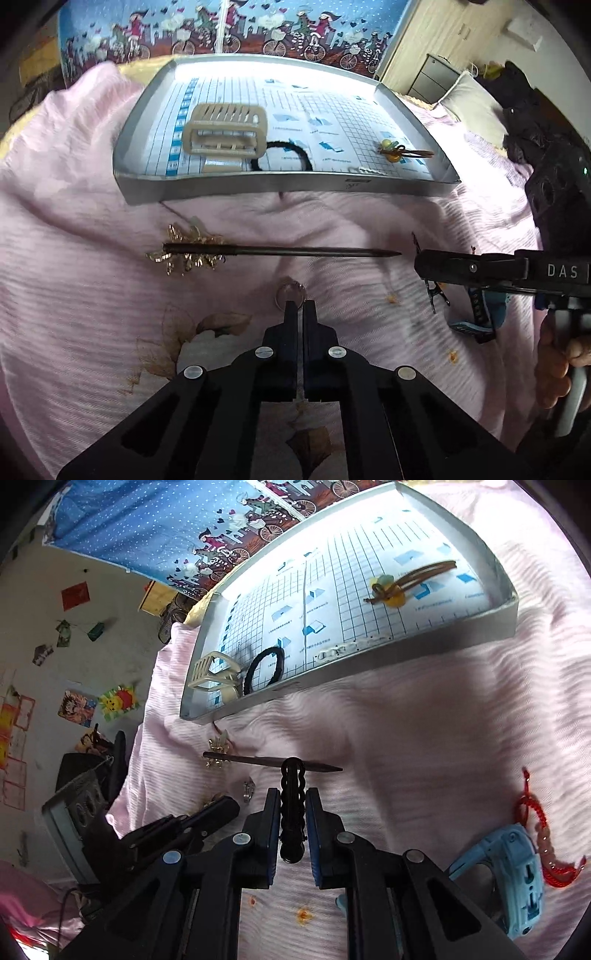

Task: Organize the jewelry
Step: 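Grasp the silver ring with the left tool while the right tool grasps the black bead string, then carry the silver ring into the tray with the left tool while the right tool carries the bead string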

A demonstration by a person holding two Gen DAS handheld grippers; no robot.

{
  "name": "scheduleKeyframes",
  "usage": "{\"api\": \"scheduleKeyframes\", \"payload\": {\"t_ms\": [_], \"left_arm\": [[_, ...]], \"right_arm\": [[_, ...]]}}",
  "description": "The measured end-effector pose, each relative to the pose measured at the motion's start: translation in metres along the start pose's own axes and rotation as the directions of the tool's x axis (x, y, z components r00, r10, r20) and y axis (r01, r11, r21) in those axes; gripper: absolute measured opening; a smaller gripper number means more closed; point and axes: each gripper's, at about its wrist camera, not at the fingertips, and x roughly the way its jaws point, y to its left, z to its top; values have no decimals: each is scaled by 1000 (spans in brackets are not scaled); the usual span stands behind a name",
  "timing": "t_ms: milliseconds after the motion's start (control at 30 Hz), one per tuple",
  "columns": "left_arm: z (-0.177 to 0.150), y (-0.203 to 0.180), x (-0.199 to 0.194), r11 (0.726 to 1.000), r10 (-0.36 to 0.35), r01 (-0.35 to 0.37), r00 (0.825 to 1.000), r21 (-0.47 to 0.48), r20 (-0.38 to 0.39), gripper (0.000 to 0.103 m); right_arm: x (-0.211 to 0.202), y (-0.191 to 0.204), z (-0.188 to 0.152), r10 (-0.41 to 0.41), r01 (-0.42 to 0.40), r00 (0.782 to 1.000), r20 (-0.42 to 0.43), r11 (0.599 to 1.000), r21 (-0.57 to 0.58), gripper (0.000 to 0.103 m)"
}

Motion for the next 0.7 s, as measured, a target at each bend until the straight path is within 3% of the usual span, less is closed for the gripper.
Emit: {"api": "scheduleKeyframes", "payload": {"t_ms": [133,200,267,567,633,667,700], "left_arm": [[-2,-7,5,996,63,-64,998,58,16,7],[-3,-7,11,993,90,-90,996,69,8,24],[-4,-4,16,992,108,-108,994,67,4,32],[5,8,26,1000,-1,1,1000,21,-12,32],[5,9,24,999,-45,45,999,13,-13,25],[4,9,24,998,-60,60,998,13,-18,17],[4,8,24,998,-64,65,998,17,-23,17]], "right_arm": [[5,0,0,-31,31,999,-5,999,-23,13],[8,-1,0,-42,42,999,-7,999,-29,13],[10,-3,0,-51,50,999,-9,998,-33,13],[15,-6,1,-73,72,997,-13,996,-58,13],[17,-6,0,-78,77,997,-15,995,-68,13],[18,-5,0,-82,80,997,-16,994,-74,13],[20,-4,0,-87,86,996,-17,993,-83,13]]}}
